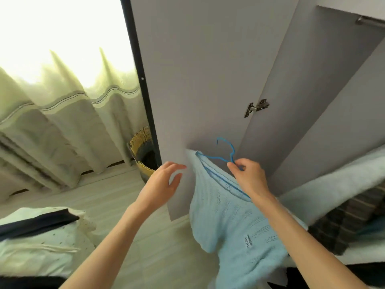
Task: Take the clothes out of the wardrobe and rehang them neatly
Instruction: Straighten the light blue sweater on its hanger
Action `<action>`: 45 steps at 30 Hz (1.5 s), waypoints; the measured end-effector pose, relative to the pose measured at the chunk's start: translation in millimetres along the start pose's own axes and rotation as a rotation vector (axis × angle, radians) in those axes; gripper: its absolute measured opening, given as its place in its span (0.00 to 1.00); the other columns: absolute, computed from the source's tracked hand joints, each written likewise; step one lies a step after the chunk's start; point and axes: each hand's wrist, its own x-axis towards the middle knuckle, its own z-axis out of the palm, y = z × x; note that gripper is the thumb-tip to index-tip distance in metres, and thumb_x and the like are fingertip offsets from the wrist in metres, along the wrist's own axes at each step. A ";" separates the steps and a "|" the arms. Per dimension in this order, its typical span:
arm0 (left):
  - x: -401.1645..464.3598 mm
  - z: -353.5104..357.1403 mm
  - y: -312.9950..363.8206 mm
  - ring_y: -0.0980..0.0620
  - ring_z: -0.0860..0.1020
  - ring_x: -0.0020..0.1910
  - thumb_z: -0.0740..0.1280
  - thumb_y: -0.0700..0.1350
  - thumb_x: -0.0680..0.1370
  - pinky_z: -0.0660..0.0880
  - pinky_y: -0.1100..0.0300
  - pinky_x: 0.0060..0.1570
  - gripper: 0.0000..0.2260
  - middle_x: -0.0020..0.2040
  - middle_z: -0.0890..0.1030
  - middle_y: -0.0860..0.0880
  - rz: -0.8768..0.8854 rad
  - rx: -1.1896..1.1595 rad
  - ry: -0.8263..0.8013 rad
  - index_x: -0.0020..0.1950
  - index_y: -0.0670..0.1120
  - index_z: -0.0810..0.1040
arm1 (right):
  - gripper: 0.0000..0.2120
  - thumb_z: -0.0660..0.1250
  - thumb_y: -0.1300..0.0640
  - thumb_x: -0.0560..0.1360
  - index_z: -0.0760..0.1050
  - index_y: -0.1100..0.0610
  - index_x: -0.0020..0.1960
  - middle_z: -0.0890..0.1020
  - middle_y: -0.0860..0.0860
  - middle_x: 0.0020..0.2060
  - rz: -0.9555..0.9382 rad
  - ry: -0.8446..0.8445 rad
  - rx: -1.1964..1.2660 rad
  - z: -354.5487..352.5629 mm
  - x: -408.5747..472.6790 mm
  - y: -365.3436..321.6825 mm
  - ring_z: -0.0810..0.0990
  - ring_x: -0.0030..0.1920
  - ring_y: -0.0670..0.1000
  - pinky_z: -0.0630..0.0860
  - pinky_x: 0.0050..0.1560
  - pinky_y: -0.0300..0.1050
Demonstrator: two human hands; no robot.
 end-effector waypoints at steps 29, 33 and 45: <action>-239.6 -70.5 -37.1 0.60 0.75 0.40 0.69 0.37 0.74 0.70 0.61 0.50 0.04 0.40 0.80 0.55 -0.795 0.178 0.945 0.45 0.42 0.83 | 0.13 0.70 0.49 0.72 0.74 0.49 0.30 0.73 0.43 0.23 -1.047 -0.931 0.209 166.4 -87.7 -144.1 0.70 0.28 0.43 0.63 0.34 0.33; -276.2 -66.6 -9.0 0.59 0.74 0.35 0.70 0.40 0.74 0.69 0.63 0.48 0.03 0.37 0.81 0.51 -0.941 0.261 1.156 0.43 0.42 0.83 | 0.21 0.59 0.41 0.74 0.80 0.57 0.46 0.79 0.52 0.41 -1.344 -0.759 0.113 188.6 -100.2 -141.7 0.75 0.44 0.52 0.66 0.50 0.43; -415.4 -35.5 54.0 0.62 0.74 0.35 0.67 0.44 0.76 0.68 0.69 0.38 0.06 0.34 0.78 0.54 -1.292 0.384 1.497 0.42 0.42 0.79 | 0.11 0.64 0.55 0.75 0.78 0.62 0.50 0.79 0.57 0.41 -1.637 -0.981 0.017 243.5 -204.9 -146.2 0.76 0.45 0.59 0.69 0.48 0.46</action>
